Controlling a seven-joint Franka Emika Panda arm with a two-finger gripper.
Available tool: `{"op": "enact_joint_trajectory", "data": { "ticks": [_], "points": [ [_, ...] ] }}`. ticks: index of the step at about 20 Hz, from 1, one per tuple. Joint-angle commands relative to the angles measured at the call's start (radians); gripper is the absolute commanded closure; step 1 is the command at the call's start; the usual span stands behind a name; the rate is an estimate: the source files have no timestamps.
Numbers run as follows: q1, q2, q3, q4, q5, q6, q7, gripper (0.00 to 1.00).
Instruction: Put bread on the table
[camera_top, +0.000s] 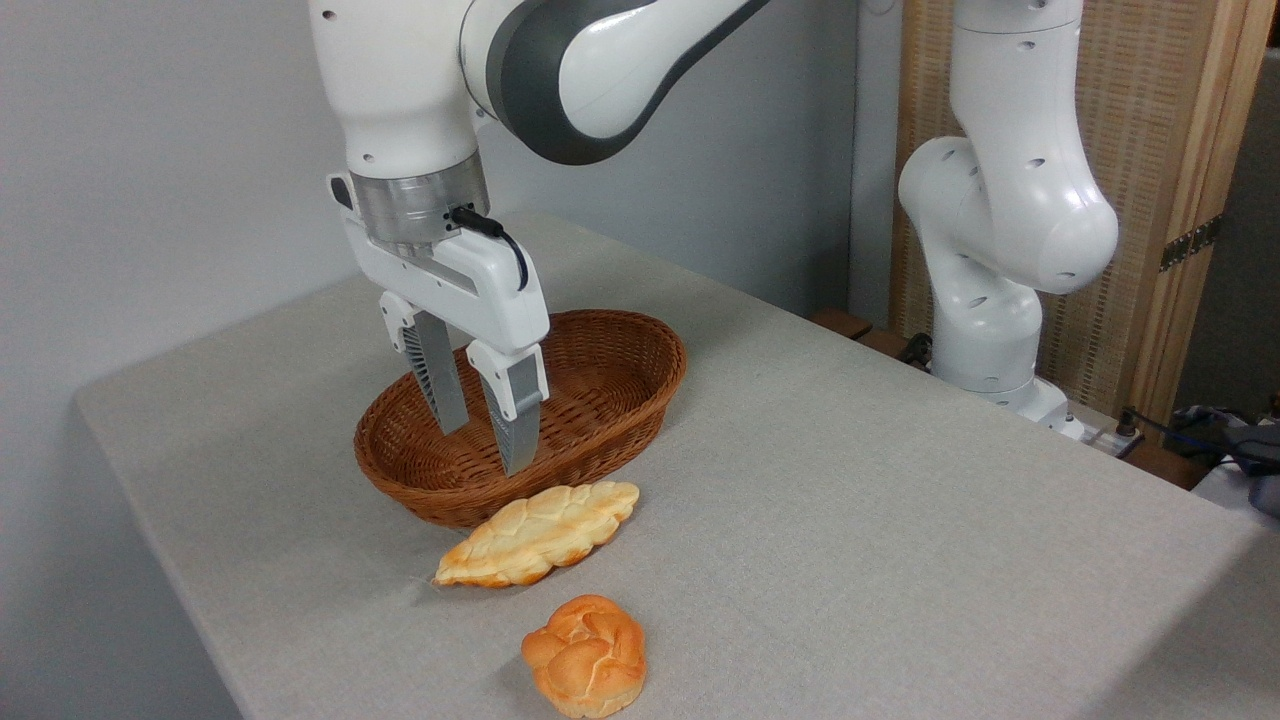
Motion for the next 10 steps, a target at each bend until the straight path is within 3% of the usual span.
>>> {"op": "enact_joint_trajectory", "data": {
  "ticks": [1, 10],
  "points": [
    [0.0, -0.006, -0.015, 0.007, -0.013, -0.012, 0.011, 0.0],
    [0.001, -0.006, -0.015, 0.007, -0.013, -0.014, 0.005, 0.0]
  ]
}}
